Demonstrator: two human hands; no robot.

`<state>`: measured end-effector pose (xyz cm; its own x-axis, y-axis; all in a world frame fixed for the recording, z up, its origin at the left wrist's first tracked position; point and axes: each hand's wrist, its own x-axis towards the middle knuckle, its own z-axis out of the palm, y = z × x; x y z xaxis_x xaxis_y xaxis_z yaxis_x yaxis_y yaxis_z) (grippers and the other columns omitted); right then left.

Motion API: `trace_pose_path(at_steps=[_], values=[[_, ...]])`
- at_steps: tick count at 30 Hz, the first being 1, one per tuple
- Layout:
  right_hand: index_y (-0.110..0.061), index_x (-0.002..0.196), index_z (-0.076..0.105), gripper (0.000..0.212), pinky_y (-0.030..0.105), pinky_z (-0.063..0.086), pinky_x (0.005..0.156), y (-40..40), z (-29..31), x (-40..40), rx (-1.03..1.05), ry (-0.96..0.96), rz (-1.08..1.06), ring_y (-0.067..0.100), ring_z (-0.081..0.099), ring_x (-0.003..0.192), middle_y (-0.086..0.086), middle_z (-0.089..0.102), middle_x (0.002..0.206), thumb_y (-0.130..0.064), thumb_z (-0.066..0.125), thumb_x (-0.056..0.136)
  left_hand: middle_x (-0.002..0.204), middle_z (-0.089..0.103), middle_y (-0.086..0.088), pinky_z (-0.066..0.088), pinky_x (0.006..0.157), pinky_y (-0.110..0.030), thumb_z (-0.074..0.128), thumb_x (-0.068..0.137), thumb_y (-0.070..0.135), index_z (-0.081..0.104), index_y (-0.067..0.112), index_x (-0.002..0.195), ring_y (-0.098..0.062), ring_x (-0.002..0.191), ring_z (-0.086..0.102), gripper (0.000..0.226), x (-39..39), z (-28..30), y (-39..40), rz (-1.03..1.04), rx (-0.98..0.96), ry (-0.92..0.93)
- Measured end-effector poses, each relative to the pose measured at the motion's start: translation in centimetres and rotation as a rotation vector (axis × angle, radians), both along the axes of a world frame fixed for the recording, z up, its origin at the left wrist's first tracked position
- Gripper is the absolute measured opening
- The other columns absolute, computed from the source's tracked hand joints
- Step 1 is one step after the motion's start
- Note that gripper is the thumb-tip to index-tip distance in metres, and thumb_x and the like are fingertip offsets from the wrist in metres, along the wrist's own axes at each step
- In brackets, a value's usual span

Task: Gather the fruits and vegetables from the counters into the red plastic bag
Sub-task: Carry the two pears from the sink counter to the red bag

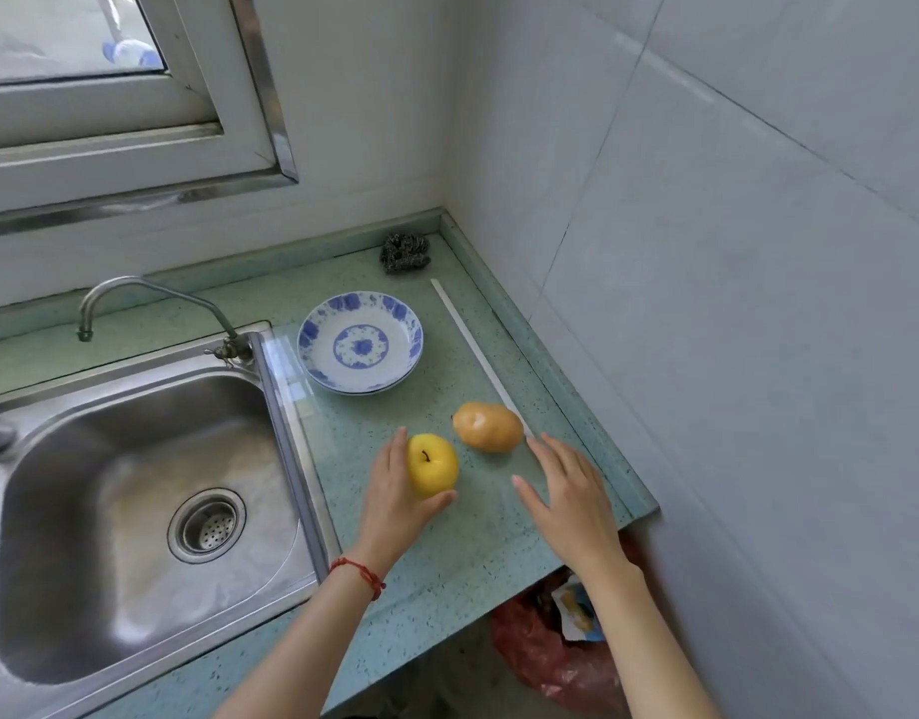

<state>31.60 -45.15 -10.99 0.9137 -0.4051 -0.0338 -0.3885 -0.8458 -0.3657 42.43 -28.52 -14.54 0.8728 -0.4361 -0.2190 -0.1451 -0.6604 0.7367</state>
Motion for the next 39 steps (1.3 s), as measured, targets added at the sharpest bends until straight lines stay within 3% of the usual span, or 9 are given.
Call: trace_pose_path(at_steps=[4,8,11,14,20,27,35,39], values=[[-0.018,0.140,0.037,0.073,0.026,0.020,0.108,-0.3,-0.6,1.2,0.053,-0.016,-0.007,0.017,0.032,0.134,0.002,0.038,0.145,-0.061,0.022,0.082,0.140,0.036,-0.013,0.036,0.104,-0.041,0.081,0.065,0.031,0.023,0.011,0.141,-0.028,0.127,0.038,0.097,0.4,-0.8,-0.1,0.013,-0.033,0.016],[-0.022,0.140,0.036,0.060,0.028,0.025,0.107,-0.8,-1.5,2.6,0.228,-0.052,-0.062,0.012,0.030,0.134,-0.002,0.037,0.145,-0.045,0.054,0.088,0.133,0.045,-0.011,0.039,0.091,-0.030,0.083,0.062,0.028,0.034,0.012,0.135,-0.025,0.117,0.046,0.089,0.7,-0.7,0.2,0.058,-0.107,0.057],[-0.024,0.139,0.037,0.064,0.023,0.027,0.103,-1.0,-1.9,4.0,0.320,-0.080,-0.088,0.011,0.032,0.132,-0.004,0.038,0.144,-0.040,0.064,0.083,0.130,0.049,-0.009,0.035,0.085,-0.024,0.084,0.060,0.026,0.038,0.012,0.133,-0.022,0.113,0.048,0.087,0.9,-0.3,0.7,0.103,-0.161,0.049],[-0.025,0.139,0.035,0.072,0.028,0.031,0.103,-1.2,-2.3,5.5,0.387,-0.065,-0.106,0.014,0.033,0.131,-0.003,0.036,0.145,-0.037,0.070,0.078,0.128,0.050,-0.008,0.035,0.084,-0.025,0.085,0.060,0.022,0.039,0.014,0.132,-0.016,0.105,0.047,0.086,1.1,0.2,1.7,0.133,-0.196,0.050],[-0.024,0.140,0.034,0.078,0.037,0.033,0.105,-1.6,-3.4,7.8,0.400,0.038,-0.097,0.019,0.035,0.131,-0.001,0.034,0.146,-0.036,0.074,0.074,0.126,0.051,-0.006,0.037,0.084,-0.026,0.085,0.059,0.023,0.040,0.015,0.132,-0.012,0.102,0.045,0.086,1.3,0.1,3.6,0.184,-0.200,0.058],[-0.020,0.134,0.043,0.073,0.027,0.039,0.090,-1.1,-3.0,8.2,0.517,-0.058,-0.178,0.018,0.047,0.116,0.001,0.046,0.135,-0.033,0.077,0.071,0.125,0.051,-0.007,0.037,0.086,-0.027,0.086,0.058,0.021,0.042,0.013,0.131,-0.013,0.103,0.045,0.085,1.4,0.2,4.9,0.224,-0.211,0.049],[-0.016,0.127,0.053,0.064,0.018,0.046,0.075,2.0,-2.1,6.6,0.875,-0.199,-0.294,0.015,0.057,0.098,0.002,0.059,0.117,-0.032,0.078,0.070,0.117,0.050,-0.001,0.047,0.091,-0.039,0.085,0.059,0.024,0.044,0.019,0.128,-0.019,0.102,0.049,0.081,0.7,0.7,6.3,0.321,-0.253,0.085],[-0.012,0.128,0.053,0.062,0.016,0.046,0.071,3.4,-2.0,5.4,0.946,-0.202,-0.265,0.011,0.058,0.094,0.002,0.060,0.113,-0.029,0.076,0.072,0.112,0.047,0.002,0.044,0.086,-0.032,0.084,0.061,0.020,0.042,0.018,0.130,-0.018,0.099,0.048,0.081,-0.9,1.4,7.2,0.414,-0.291,0.108]])
